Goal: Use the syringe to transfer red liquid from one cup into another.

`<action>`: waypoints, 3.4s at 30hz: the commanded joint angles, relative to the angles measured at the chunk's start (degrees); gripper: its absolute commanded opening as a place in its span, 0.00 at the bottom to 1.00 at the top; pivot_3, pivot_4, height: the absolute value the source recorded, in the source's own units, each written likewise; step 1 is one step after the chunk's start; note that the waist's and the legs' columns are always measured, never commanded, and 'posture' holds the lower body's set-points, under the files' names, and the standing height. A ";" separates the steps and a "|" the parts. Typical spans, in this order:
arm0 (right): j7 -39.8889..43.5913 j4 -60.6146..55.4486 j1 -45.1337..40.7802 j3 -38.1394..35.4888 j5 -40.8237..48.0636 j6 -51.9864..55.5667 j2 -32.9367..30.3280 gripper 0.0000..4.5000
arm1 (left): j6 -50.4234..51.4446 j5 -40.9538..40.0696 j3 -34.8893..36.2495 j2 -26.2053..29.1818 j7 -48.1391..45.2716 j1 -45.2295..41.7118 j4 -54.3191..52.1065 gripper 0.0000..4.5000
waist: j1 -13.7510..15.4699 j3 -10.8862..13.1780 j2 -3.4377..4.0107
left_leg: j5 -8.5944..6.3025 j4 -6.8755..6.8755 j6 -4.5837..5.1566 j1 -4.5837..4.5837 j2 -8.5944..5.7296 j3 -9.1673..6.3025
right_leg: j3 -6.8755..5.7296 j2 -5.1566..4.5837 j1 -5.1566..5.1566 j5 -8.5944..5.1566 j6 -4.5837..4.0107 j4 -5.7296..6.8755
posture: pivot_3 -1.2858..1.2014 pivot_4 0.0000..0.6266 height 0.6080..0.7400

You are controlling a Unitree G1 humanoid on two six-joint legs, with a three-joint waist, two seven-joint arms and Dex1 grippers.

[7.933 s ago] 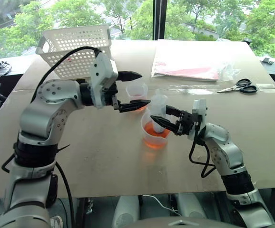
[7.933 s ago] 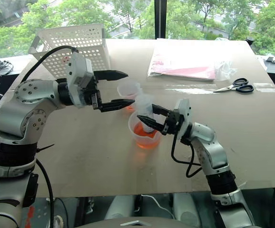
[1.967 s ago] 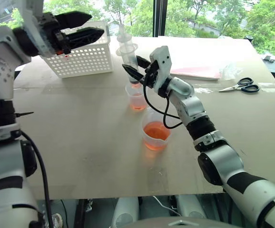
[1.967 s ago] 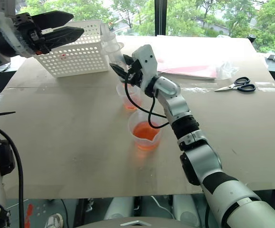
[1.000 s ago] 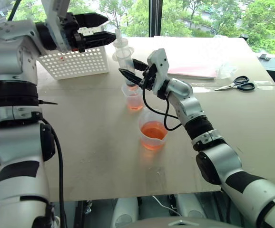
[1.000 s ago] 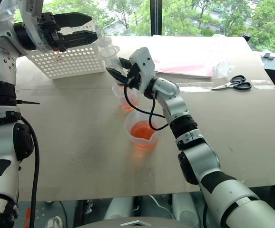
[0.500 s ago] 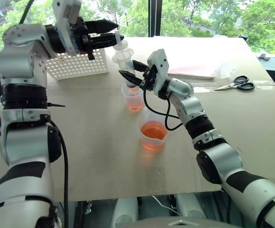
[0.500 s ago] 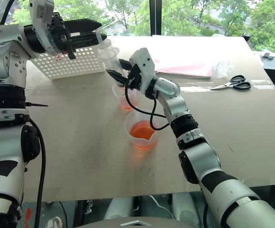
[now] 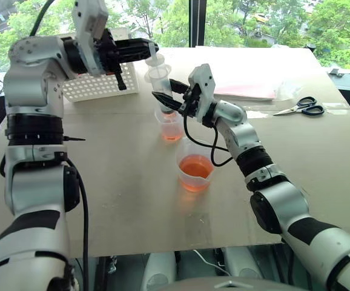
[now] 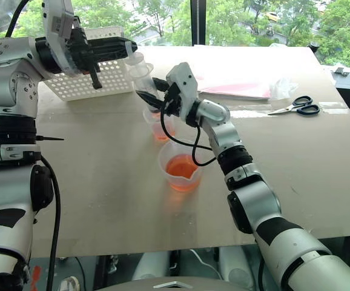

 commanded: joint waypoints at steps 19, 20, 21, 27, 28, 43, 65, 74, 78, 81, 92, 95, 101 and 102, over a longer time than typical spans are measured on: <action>2.31 -0.10 -6.14 -1.68 0.30 -0.66 -0.96 0.31 | -1.37 0.80 -0.84 -1.17 1.02 10.71 -9.58 0.00 | 0.04 -0.01 -0.01 | 0.06 0.02 -0.10 0.04 0.00 0.00 | 0.01 0.00 0.01 0.00 0.00 0.06 | 0.52 0.24 1.00; 2.25 -0.07 -6.21 -1.75 0.28 -0.63 -1.13 0.31 | -1.37 0.85 -0.83 -1.18 1.15 10.90 -9.54 0.00 | 0.04 -0.01 -0.01 | 0.07 0.02 -0.11 0.04 0.00 0.00 | 0.01 0.00 0.01 0.00 0.00 0.06 | 0.52 0.24 1.00; 2.25 -0.12 -6.22 -1.79 0.26 -0.60 -1.30 0.31 | -1.45 0.91 -0.82 -1.20 1.26 11.12 -9.52 0.00 | 0.04 -0.01 -0.01 | 0.07 0.02 -0.11 0.03 0.00 0.01 | 0.01 0.00 0.01 0.00 0.00 0.06 | 0.52 0.24 1.00; 2.48 -0.96 -6.23 -1.91 0.18 -0.13 -2.16 0.31 | -2.23 1.79 -1.16 -1.47 1.96 12.21 -8.91 0.00 | 0.04 -0.01 -0.01 | 0.07 0.02 -0.11 0.03 0.00 0.00 | 0.01 0.00 0.01 0.00 0.00 0.06 | 0.52 0.24 1.00; 2.57 -1.04 -6.27 -1.94 0.17 -0.01 -2.27 0.31 | -2.19 1.91 -1.31 -1.45 2.02 12.44 -9.01 0.00 | 0.04 -0.01 -0.01 | 0.07 0.02 -0.11 0.03 0.00 0.00 | 0.01 0.00 0.01 0.00 0.00 0.06 | 0.52 0.24 1.00; 2.93 -0.97 -5.97 -2.10 -0.34 0.21 -2.90 0.31 | 6.41 -4.08 4.34 -1.65 8.82 15.73 -17.30 0.00 | 0.04 -0.01 -0.01 | 0.07 0.02 -0.11 0.03 0.00 -0.01 | 0.01 0.00 0.01 0.00 0.00 0.06 | 0.52 0.24 1.00; 1.82 -19.34 -4.38 -1.93 4.67 14.84 -5.06 0.31 | 30.91 -26.16 19.25 -5.13 35.27 24.85 -41.70 0.99 | 0.37 -0.02 -0.03 | 0.07 0.00 -0.12 0.04 -0.03 -0.46 | -0.06 -0.06 0.02 0.01 -0.01 0.12 | 0.52 0.24 1.00; -1.03 -25.01 -2.45 1.71 2.53 15.90 -4.97 0.31 | 27.46 -23.66 14.19 -6.46 37.87 20.12 -40.39 0.94 | 0.31 -0.02 -0.03 | 0.08 0.00 -0.13 0.10 -0.06 -0.44 | -0.06 -0.06 0.03 0.01 -0.01 0.11 | 0.52 0.24 1.00; -0.25 -26.68 -1.93 2.28 3.36 18.29 -5.17 0.31 | 25.67 -22.91 12.56 -6.11 36.04 20.31 -40.08 0.59 | 0.23 -0.02 -0.03 | 0.08 0.00 -0.14 0.10 -0.06 -0.43 | -0.06 -0.06 0.02 0.01 -0.01 0.10 | 0.52 0.24 1.00; 0.18 -28.11 -1.53 2.35 4.41 20.61 -5.16 0.31 | 24.76 -23.00 12.23 -6.20 34.88 20.57 -40.01 0.38 | 0.25 -0.02 -0.03 | 0.08 0.00 -0.14 0.08 -0.06 -0.39 | -0.06 -0.05 0.02 0.01 -0.02 0.09 | 0.52 0.24 1.00; 9.71 -37.43 1.97 0.02 10.48 25.17 -15.35 1.00 | 35.64 -29.11 20.86 2.91 36.55 16.81 -31.33 0.35 | 0.28 -0.02 -0.03 | 0.03 0.01 -0.04 0.08 -0.06 -0.42 | -0.10 -0.05 0.03 0.00 -0.01 -0.03 | 0.52 0.24 1.00; 18.67 -45.44 6.36 -2.98 19.57 30.89 -22.96 1.00 | 49.50 -32.82 22.20 10.39 37.19 16.95 -27.81 0.35 | 0.35 -0.02 -0.03 | 0.03 -0.01 -0.04 0.01 -0.05 -0.52 | -0.15 -0.06 0.04 0.00 -0.01 0.02 | 0.52 0.24 1.00; 27.85 -62.97 19.87 -7.76 31.42 40.55 -39.92 1.00 | 74.49 -39.88 15.36 23.76 37.28 15.34 -13.51 0.35 | 0.43 0.02 -0.06 | 0.00 -0.02 0.00 0.00 -0.06 -0.67 | -0.25 -0.07 0.11 -0.04 0.05 -0.08 | 0.52 0.24 1.00; 28.06 -65.20 21.82 -8.36 32.36 41.23 -41.83 1.00 | 75.11 -40.87 12.36 25.76 36.82 15.50 -11.03 0.35 | 0.40 0.02 -0.06 | 0.00 -0.03 0.00 0.04 -0.07 -0.69 | -0.27 -0.07 0.11 -0.08 0.07 -0.22 | 0.52 0.24 1.00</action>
